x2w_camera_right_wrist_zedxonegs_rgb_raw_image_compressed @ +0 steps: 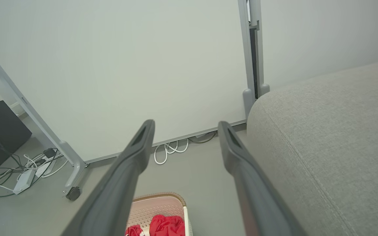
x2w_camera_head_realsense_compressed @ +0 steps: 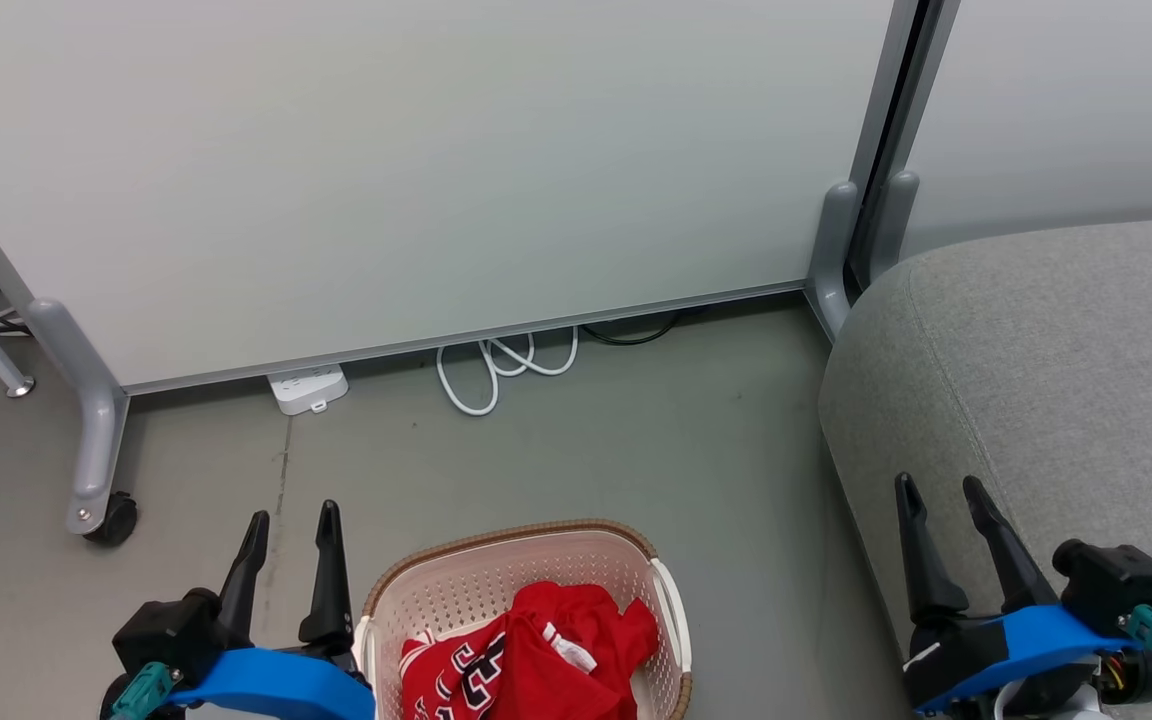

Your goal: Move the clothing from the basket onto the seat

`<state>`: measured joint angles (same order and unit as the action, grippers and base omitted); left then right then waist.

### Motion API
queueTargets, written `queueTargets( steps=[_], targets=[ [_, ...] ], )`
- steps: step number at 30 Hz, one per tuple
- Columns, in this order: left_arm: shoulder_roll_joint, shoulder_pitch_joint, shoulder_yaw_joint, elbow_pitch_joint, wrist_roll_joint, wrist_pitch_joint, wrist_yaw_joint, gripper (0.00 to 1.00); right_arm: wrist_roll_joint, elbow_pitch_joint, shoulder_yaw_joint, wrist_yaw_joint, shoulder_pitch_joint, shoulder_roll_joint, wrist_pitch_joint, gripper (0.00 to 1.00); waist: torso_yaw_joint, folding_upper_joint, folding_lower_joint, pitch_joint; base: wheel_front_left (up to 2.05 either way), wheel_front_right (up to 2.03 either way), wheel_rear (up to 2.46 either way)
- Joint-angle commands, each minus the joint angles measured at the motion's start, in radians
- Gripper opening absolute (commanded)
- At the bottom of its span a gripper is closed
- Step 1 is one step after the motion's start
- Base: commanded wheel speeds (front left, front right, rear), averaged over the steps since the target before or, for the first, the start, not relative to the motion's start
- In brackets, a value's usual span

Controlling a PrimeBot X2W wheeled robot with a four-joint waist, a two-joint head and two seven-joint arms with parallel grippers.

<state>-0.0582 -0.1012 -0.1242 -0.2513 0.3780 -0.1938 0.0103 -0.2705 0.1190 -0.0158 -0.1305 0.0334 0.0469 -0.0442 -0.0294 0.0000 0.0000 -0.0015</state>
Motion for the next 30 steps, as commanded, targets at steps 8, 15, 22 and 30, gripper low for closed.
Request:
queueTargets(
  steps=[8, 15, 22, 30],
  targets=[
    [-0.010, -0.014, 0.002, 0.000, -0.078, -0.022, 0.012, 1.00, 0.080, -0.018, 0.002, 0.000, -0.011, 0.005, -0.015, 1.00, -0.002, 0.0000, 0.0000, 0.002, 0.00, 0.00, 0.00],
    [-0.010, -0.017, -0.002, -0.002, -0.132, -0.037, 0.014, 1.00, 0.134, -0.022, 0.006, 0.000, -0.012, 0.005, -0.023, 1.00, -0.008, 0.0000, 0.0000, 0.001, 0.00, 0.00, 0.00],
    [-0.008, -0.018, -0.009, -0.004, -0.182, -0.050, 0.018, 1.00, 0.187, -0.027, 0.006, 0.000, -0.015, 0.005, -0.030, 1.00, -0.011, 0.0000, 0.0000, -0.001, 0.00, 0.00, 0.00],
    [-0.006, -0.014, -0.016, -0.001, -0.240, -0.065, 0.025, 1.00, 0.241, -0.035, 0.012, 0.000, -0.020, 0.005, -0.039, 1.00, -0.010, 0.0000, 0.0000, -0.003, 0.00, 0.00, 0.00]
  ],
)
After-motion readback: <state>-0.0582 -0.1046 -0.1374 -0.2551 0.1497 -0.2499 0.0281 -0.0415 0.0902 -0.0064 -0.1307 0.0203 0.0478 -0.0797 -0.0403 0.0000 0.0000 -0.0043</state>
